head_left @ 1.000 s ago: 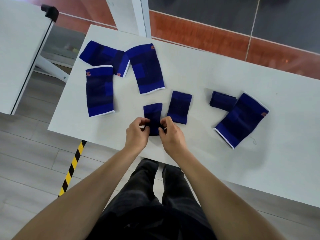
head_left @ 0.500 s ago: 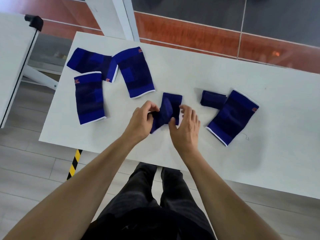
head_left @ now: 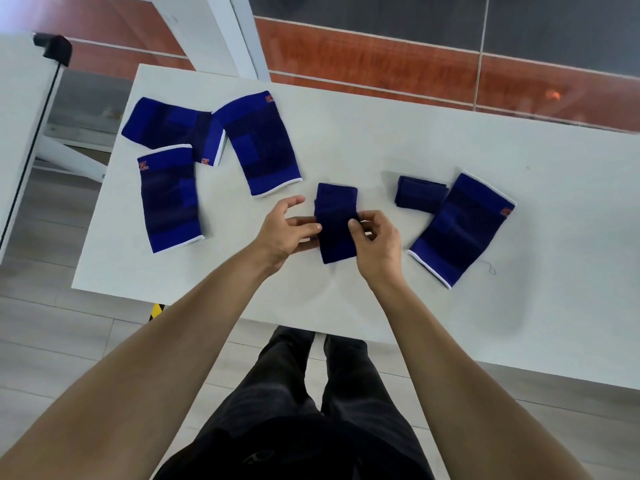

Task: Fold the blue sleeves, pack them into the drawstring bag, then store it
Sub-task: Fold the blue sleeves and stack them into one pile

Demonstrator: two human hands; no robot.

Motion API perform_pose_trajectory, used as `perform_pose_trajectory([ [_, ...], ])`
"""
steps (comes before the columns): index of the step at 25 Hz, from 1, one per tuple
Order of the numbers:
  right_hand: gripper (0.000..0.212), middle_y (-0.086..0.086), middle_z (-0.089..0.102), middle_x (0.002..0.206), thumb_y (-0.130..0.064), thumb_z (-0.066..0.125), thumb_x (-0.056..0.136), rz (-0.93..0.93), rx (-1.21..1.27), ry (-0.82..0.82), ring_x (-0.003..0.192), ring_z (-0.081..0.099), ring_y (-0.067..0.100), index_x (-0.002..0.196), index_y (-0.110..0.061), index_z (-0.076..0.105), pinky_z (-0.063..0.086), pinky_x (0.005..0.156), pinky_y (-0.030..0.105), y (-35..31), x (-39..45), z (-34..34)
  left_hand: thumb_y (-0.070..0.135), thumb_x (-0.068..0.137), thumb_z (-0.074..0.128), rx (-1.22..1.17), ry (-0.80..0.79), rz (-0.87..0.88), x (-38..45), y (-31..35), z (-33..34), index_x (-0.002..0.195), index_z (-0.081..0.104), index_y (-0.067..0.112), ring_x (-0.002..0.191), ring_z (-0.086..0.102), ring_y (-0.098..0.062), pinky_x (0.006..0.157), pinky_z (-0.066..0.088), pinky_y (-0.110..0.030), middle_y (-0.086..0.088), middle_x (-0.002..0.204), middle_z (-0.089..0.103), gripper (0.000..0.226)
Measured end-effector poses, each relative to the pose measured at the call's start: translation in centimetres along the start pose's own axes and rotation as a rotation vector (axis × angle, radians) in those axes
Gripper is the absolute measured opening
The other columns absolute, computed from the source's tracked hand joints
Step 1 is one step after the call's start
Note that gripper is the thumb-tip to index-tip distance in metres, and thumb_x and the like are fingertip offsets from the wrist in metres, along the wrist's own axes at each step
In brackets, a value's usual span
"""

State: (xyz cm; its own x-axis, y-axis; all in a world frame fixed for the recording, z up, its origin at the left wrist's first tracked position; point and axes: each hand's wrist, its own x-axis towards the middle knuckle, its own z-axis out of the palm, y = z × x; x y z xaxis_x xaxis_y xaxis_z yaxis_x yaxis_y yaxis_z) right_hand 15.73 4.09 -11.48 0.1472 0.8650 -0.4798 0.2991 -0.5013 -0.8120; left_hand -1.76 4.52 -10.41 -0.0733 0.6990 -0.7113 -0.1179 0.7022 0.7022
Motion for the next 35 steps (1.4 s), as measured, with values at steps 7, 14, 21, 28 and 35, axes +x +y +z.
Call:
perform_pose_trajectory([
  [7, 0.011, -0.01, 0.065, 0.088, -0.034, 0.057, 0.099, 0.049, -0.098, 0.029, 0.076, 0.062, 0.006, 0.102, -0.023, 0.059, 0.041, 0.056, 0.017, -0.3, 1.2, 0.7, 0.0, 0.091, 0.065, 0.389, 0.137, 0.299, 2.0, 1.0, 1.2, 0.128, 0.054, 0.024, 0.085, 0.071, -0.019, 0.082, 0.06, -0.033, 0.001, 0.114, 0.071, 0.046],
  [14, 0.014, -0.01, 0.064, 0.08, -0.031, 0.06, 0.097, 0.043, -0.269, 0.02, 0.077, 0.062, 0.011, 0.105, -0.02, 0.061, 0.048, 0.067, 0.027, 0.9, 2.9, 1.2, 0.005, 0.089, 0.067, 0.633, 0.215, 0.331, 2.8, -0.8, 1.9, 0.125, 0.056, 0.019, 0.089, 0.067, -0.019, 0.083, 0.059, -0.035, 0.0, 0.117, 0.064, 0.041],
  [21, 0.015, -0.011, 0.062, 0.072, -0.032, 0.059, 0.099, 0.006, -0.288, 0.057, 0.072, 0.061, 0.009, 0.101, -0.017, 0.061, 0.05, 0.066, 0.031, 1.1, 3.2, 1.3, 0.012, 0.094, 0.064, 0.646, 0.233, 0.327, 1.8, -2.5, 2.0, 0.127, 0.055, 0.015, 0.09, 0.066, -0.019, 0.083, 0.058, -0.035, -0.001, 0.109, 0.064, 0.035],
  [28, 0.015, -0.006, 0.06, 0.088, -0.035, 0.057, 0.1, -0.034, -0.34, 0.102, 0.078, 0.06, 0.016, 0.1, -0.02, 0.058, 0.054, 0.073, 0.04, 1.2, 3.1, 2.4, 0.01, 0.095, 0.058, 0.719, 0.257, 0.348, 2.5, -3.4, 2.5, 0.13, 0.048, 0.021, 0.089, 0.061, -0.019, 0.082, 0.055, -0.039, -0.003, 0.105, 0.061, 0.038],
  [35, 0.025, -0.003, 0.057, 0.095, -0.034, 0.061, 0.094, -0.098, -0.316, 0.11, 0.087, 0.058, 0.016, 0.113, -0.023, 0.05, 0.048, 0.071, 0.028, 2.5, 1.3, 1.6, 0.015, 0.098, 0.058, 0.769, 0.357, 0.491, 0.7, -4.6, 1.8, 0.122, 0.052, 0.018, 0.085, 0.06, -0.018, 0.076, 0.054, -0.034, -0.002, 0.11, 0.056, 0.025],
])
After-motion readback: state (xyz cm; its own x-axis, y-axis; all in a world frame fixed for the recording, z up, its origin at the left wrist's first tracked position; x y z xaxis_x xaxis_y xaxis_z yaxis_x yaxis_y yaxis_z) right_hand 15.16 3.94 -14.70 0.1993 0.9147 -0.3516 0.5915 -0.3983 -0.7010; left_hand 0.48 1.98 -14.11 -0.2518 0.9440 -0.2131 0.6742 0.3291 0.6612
